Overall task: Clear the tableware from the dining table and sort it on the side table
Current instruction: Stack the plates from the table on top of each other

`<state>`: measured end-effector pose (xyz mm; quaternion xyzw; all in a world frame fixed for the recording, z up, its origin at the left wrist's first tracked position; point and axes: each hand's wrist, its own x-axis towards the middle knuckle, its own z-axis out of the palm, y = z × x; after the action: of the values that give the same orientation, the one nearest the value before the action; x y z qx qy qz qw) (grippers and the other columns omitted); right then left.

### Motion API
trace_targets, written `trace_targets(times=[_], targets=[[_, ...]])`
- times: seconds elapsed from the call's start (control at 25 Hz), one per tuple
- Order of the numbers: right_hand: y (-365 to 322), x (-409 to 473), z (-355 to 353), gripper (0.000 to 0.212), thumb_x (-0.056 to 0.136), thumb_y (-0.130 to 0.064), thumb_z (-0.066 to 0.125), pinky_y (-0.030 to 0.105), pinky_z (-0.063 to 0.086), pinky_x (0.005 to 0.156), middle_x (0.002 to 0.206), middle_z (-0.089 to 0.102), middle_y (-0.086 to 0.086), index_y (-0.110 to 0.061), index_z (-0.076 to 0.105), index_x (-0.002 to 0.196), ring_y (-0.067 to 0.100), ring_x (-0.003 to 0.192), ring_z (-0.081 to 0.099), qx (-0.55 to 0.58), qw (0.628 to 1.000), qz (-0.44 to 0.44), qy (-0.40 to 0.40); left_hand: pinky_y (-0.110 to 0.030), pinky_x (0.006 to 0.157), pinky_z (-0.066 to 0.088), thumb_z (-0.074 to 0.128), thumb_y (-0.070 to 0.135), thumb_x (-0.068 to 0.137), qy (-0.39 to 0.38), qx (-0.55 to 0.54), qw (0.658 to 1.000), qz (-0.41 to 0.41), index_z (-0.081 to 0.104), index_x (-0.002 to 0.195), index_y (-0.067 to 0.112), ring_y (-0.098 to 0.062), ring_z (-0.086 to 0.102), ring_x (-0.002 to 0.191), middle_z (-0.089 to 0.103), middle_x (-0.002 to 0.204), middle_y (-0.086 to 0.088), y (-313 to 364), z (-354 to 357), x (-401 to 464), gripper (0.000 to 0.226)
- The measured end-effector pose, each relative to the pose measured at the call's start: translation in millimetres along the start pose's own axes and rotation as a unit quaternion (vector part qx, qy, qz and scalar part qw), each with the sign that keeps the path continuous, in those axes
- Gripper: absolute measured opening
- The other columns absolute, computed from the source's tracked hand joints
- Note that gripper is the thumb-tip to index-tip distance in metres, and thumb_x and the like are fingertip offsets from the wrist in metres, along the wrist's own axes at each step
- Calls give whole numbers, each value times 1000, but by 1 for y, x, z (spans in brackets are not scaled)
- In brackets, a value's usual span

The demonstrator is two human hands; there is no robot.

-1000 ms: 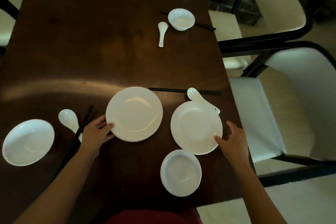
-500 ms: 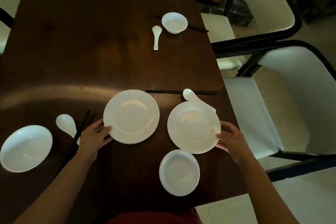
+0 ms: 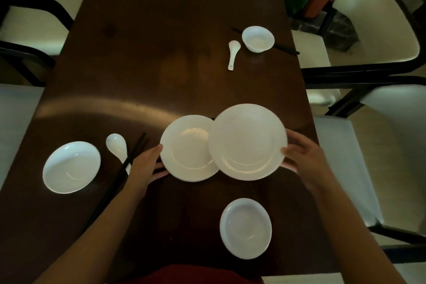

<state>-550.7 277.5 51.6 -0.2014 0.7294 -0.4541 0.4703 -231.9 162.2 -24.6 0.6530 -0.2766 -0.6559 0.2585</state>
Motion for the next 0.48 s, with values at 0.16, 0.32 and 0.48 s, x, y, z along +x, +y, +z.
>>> trace_targets(times=[0.16, 0.32, 0.48], targets=[[2, 18, 69, 41, 83, 5, 57, 32, 59, 67, 105, 68, 6, -24, 61, 112, 18, 94, 68, 44, 993, 41, -97, -32, 62, 55, 53, 40, 89, -8, -8, 1000, -3, 54, 102, 31, -14, 62, 88, 61, 95, 10, 0, 0, -2, 16], [9, 29, 106, 49, 81, 6, 60, 32, 58, 66, 109, 66, 7, -19, 57, 122, 22, 97, 65, 37, 990, 79, -114, -26, 66, 56, 58, 24, 88, -45, 81, 994, 53, 59, 114, 25, -17, 61, 100, 63, 110, 2, -3, -5, -4, 26], [22, 31, 118, 49, 81, 5, 61, 30, 59, 66, 114, 64, 10, -20, 57, 123, 24, 102, 63, -5, 991, 71, -111, -20, 65, 54, 62, 9, 85, -25, 122, 986, 110, 57, 122, 16, -17, 59, 99, 61, 108, 0, -9, -10, -3, 38]])
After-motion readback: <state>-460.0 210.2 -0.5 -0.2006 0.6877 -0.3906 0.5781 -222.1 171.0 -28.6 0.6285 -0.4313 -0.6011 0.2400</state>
